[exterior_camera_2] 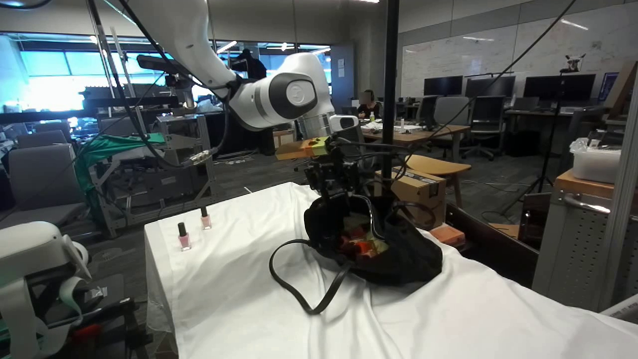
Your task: Pick up all the nail polish on the table and put them in the bag
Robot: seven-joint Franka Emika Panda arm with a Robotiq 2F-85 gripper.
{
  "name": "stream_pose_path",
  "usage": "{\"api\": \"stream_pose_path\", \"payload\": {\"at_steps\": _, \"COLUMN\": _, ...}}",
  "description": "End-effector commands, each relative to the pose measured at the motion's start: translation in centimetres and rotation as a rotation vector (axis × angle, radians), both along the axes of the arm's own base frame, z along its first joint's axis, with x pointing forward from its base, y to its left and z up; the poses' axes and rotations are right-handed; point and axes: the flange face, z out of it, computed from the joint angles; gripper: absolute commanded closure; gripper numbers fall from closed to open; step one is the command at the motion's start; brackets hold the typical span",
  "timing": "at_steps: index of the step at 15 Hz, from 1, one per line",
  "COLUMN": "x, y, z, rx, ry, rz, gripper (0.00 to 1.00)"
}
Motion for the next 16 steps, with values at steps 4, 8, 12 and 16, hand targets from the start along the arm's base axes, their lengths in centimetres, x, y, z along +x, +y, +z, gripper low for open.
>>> {"api": "stream_pose_path", "payload": {"at_steps": 4, "x": -0.5, "y": -0.7, "z": 1.3, "rx": -0.017, "ry": 0.0, "rz": -0.069, "gripper": 0.0}}
{"api": "stream_pose_path", "payload": {"at_steps": 8, "x": -2.6, "y": -1.0, "z": 2.5, "rx": -0.014, "ry": 0.035, "rz": -0.12, "gripper": 0.0}}
{"api": "stream_pose_path", "payload": {"at_steps": 12, "x": -5.7, "y": -1.0, "z": 3.6, "rx": -0.012, "ry": 0.076, "rz": -0.17, "gripper": 0.0}}
{"api": "stream_pose_path", "payload": {"at_steps": 16, "x": -8.9, "y": -0.6, "z": 4.3, "rx": -0.019, "ry": 0.106, "rz": -0.207, "gripper": 0.0}}
